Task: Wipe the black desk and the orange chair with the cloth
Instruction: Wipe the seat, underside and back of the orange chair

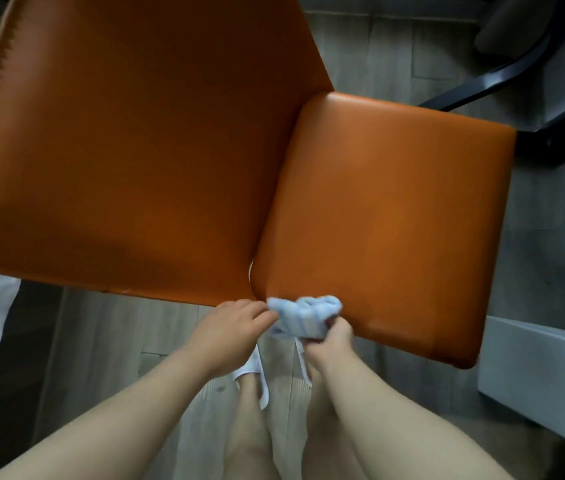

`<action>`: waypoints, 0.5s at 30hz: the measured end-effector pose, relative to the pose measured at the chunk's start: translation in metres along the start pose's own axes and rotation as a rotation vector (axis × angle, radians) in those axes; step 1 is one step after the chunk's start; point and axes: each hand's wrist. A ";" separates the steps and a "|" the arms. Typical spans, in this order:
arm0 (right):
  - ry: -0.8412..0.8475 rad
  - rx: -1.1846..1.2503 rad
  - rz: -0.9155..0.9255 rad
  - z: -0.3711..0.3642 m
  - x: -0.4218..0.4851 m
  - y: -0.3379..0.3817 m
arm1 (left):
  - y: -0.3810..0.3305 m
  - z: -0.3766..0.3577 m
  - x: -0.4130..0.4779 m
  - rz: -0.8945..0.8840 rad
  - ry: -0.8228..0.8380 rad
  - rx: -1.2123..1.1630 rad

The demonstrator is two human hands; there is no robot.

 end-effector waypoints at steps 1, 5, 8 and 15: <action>0.032 0.012 -0.060 -0.011 -0.001 -0.009 | 0.003 0.000 -0.008 -0.005 -0.005 -0.032; 0.026 -0.092 -0.080 -0.010 -0.008 -0.006 | 0.014 -0.008 -0.048 0.167 0.043 -0.115; -0.102 -0.178 -0.012 0.008 -0.010 0.014 | 0.025 -0.015 -0.066 0.435 0.098 -0.143; -0.059 -0.241 -0.111 -0.031 -0.014 -0.043 | 0.043 -0.038 -0.077 0.952 -0.054 -0.575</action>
Point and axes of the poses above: each hand's wrist, its own x-axis towards the middle knuckle, its own z-axis out of the back of the hand, y = z × x, and after that the axes turned 4 degrees about -y, right-handed
